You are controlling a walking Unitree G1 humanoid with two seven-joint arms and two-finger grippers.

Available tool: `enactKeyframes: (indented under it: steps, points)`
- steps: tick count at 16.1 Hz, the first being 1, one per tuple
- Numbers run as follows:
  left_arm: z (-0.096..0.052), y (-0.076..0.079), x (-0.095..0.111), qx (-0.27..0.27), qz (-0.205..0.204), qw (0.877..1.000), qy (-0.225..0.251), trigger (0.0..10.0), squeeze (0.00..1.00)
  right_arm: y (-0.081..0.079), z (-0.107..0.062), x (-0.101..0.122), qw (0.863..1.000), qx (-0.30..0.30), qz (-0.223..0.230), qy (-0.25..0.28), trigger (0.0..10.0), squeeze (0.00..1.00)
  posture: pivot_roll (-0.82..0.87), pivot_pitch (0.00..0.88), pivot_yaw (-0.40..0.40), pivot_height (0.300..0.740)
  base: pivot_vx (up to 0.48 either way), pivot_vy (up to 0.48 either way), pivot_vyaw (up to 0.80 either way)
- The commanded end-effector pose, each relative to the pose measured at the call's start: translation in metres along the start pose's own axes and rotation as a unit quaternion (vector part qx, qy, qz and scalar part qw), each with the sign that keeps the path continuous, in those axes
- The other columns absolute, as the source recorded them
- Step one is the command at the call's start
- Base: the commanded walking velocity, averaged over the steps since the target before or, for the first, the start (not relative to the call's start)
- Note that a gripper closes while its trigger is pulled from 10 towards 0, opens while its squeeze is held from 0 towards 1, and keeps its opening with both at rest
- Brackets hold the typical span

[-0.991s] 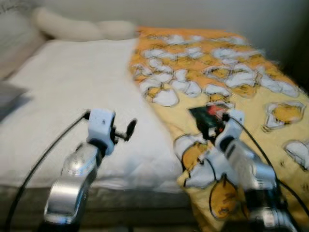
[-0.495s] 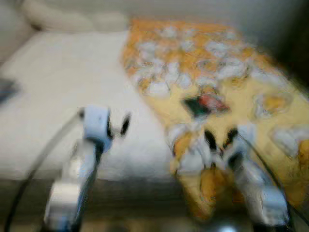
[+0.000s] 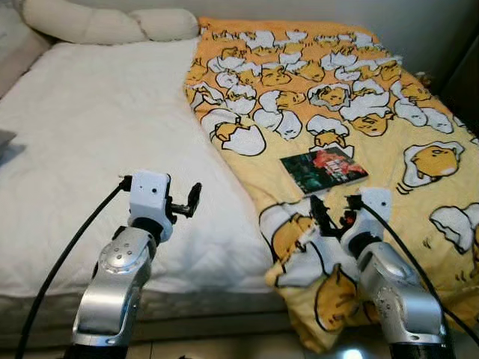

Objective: Clean up the room

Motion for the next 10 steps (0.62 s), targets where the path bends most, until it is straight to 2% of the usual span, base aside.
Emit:
enactKeyframes:
  steps: [1,3,4,10]
  points:
    - [-0.0021,-0.0053,0.0012,0.01,0.003,1.0,0.003,10.0,0.0,-0.0041,0.0021,0.0072,1.0,0.007,-0.007,0.008,10.0,0.0,0.02,0.0,-0.013,0.74,0.356,0.0,0.8]
    - [-0.0021,-0.0048,0.0013,0.009,0.003,1.0,0.003,10.0,0.0,-0.0031,0.0022,0.0083,1.0,0.005,-0.013,0.01,10.0,0.0,0.02,0.0,-0.016,0.74,0.356,0.0,0.8]
    - [-0.0024,-0.0048,0.0011,0.009,0.004,1.0,0.003,10.0,0.0,-0.0005,0.0022,0.0074,1.0,-0.003,-0.005,0.008,10.0,0.0,0.02,0.0,-0.016,0.74,0.341,0.0,0.0]
    - [-0.0038,0.0016,-0.0007,-0.011,0.005,1.0,0.0,10.0,0.0,0.0055,0.0007,-0.0013,1.0,-0.019,-0.002,-0.009,10.0,0.0,0.02,0.0,-0.012,0.74,0.0,0.0,0.0]
Point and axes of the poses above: a point about 5 cm out from each wrist's last joint towards the gripper, its own z axis pointing out of the wrist towards the gripper, its own x axis along the axis of the wrist's last joint, y = z × x, the point moved 4 cm from there along z, pointing out of the wrist towards the gripper, and after that the axes turned 8 degrees about -z, right-handed, at the moved point
